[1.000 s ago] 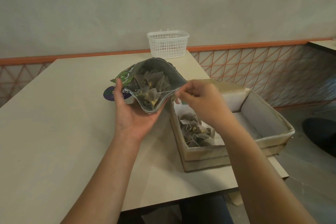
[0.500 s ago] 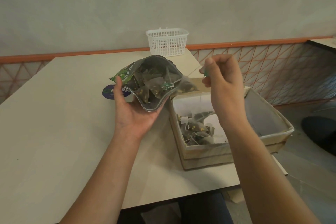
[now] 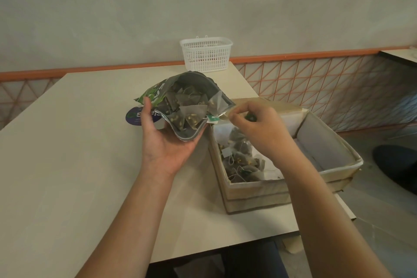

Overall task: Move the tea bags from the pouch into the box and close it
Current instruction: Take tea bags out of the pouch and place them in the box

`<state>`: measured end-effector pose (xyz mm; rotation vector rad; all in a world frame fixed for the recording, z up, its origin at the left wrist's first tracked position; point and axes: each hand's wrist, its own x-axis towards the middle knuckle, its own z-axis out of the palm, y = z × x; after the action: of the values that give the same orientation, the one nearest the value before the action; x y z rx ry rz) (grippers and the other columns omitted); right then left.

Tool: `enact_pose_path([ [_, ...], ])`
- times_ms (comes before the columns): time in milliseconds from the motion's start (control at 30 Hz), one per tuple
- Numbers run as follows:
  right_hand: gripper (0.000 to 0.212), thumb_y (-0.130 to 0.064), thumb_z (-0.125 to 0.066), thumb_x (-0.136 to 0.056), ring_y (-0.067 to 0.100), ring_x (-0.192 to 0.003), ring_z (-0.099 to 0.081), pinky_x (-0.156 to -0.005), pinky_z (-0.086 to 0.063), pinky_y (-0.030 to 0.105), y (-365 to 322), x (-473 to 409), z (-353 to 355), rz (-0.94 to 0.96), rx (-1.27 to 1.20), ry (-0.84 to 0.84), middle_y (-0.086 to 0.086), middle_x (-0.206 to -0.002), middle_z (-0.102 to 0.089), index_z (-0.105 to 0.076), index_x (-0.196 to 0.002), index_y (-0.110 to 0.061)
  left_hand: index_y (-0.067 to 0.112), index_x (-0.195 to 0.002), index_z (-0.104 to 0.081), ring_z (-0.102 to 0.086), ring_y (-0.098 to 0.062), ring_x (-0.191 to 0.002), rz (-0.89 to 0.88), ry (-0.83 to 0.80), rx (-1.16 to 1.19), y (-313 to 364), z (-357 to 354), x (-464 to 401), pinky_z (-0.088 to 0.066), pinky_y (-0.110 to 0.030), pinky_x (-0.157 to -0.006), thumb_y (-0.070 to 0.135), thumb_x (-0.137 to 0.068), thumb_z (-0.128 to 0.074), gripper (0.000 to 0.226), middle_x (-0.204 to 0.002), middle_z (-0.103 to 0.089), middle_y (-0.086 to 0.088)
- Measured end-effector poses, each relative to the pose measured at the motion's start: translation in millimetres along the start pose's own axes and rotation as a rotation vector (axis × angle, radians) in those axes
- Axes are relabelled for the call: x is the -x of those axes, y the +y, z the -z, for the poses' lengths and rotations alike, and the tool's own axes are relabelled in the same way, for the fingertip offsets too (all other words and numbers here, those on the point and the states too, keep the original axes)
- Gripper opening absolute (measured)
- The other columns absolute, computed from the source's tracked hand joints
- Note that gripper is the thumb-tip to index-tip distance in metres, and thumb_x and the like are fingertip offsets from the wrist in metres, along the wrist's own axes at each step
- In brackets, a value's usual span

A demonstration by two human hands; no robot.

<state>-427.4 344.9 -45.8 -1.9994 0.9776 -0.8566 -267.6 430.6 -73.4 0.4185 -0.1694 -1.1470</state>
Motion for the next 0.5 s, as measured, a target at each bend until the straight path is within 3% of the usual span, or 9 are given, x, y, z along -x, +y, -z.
enact_pose_path([
  [100,0.025,-0.047,-0.056,-0.093,0.01,-0.052,-0.05,-0.048,-0.042,0.022,-0.6,-1.0,-0.9,-0.042,0.101,-0.028,-0.008,-0.058,-0.058,-0.067,-0.095,-0.024,0.011,-0.119,-0.068,-0.064,-0.039,-0.118,-0.001,0.005,0.008,0.1,0.7,-0.9,-0.05,-0.052,-0.101,0.065,-0.084,-0.057,0.065,-0.126,-0.067,-0.02],
  [200,0.037,-0.054,-0.053,-0.091,0.011,-0.05,-0.048,-0.052,-0.038,0.027,-1.7,-2.9,-1.7,-0.039,0.196,-0.04,-0.008,-0.052,-0.053,-0.073,-0.092,-0.023,0.009,-0.112,-0.074,-0.065,-0.039,-0.115,-0.003,0.008,0.014,-0.5,1.2,-0.6,-0.05,-0.053,-0.099,0.065,-0.085,-0.058,0.064,-0.125,-0.068,-0.02],
  [367,0.015,-0.04,-0.069,-0.086,0.006,-0.039,-0.033,-0.046,-0.028,0.022,-1.2,-6.7,-2.5,-0.03,0.074,-0.052,-0.014,-0.039,-0.042,-0.074,-0.082,-0.026,0.011,-0.115,-0.072,-0.064,-0.038,-0.117,-0.007,0.003,0.005,0.5,0.7,-0.1,-0.05,-0.049,-0.102,0.065,-0.085,-0.057,0.063,-0.126,-0.067,-0.019],
  [500,0.012,-0.033,-0.067,-0.089,0.004,-0.04,-0.03,-0.042,-0.028,0.016,-5.6,-4.1,-1.3,0.031,-0.111,-0.001,-0.011,-0.045,-0.042,-0.068,-0.083,-0.022,0.009,-0.108,-0.076,-0.064,-0.037,-0.117,-0.01,0.005,0.01,1.0,-0.7,0.2,-0.052,-0.052,-0.097,0.064,-0.086,-0.058,0.062,-0.125,-0.068,-0.019],
])
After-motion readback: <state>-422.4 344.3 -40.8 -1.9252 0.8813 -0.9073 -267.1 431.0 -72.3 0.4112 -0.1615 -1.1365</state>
